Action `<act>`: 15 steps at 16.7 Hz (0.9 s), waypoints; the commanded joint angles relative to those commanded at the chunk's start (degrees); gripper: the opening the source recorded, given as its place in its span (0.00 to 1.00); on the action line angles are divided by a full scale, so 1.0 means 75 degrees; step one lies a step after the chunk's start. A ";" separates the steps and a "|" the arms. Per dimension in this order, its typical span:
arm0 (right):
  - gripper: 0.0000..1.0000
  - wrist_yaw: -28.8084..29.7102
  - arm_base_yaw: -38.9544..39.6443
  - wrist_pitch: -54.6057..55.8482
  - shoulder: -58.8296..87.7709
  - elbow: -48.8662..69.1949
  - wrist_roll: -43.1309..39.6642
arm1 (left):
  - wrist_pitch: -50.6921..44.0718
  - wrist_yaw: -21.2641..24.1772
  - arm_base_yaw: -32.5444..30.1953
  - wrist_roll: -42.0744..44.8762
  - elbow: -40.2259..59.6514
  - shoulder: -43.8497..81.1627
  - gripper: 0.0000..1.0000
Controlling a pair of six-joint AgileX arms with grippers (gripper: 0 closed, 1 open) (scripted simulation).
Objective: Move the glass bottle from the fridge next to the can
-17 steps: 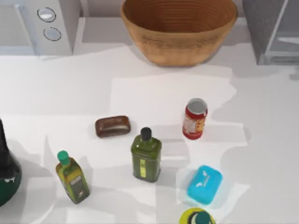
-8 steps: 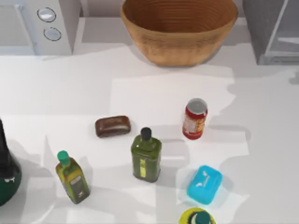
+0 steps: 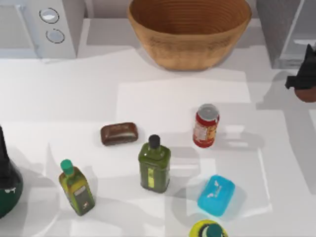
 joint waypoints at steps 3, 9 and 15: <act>0.00 0.1390 0.1388 0.0879 -0.0005 -0.0896 -0.0047 | 0.0000 0.0000 0.0000 0.0000 0.0000 0.0000 1.00; 0.00 0.2201 0.2199 0.1462 -0.0106 -0.1572 -0.0081 | 0.0000 0.0000 0.0000 0.0000 0.0000 0.0000 1.00; 0.00 0.2201 0.2199 0.1462 -0.0106 -0.1572 -0.0081 | 0.0000 0.0000 0.0000 0.0000 0.0000 0.0000 1.00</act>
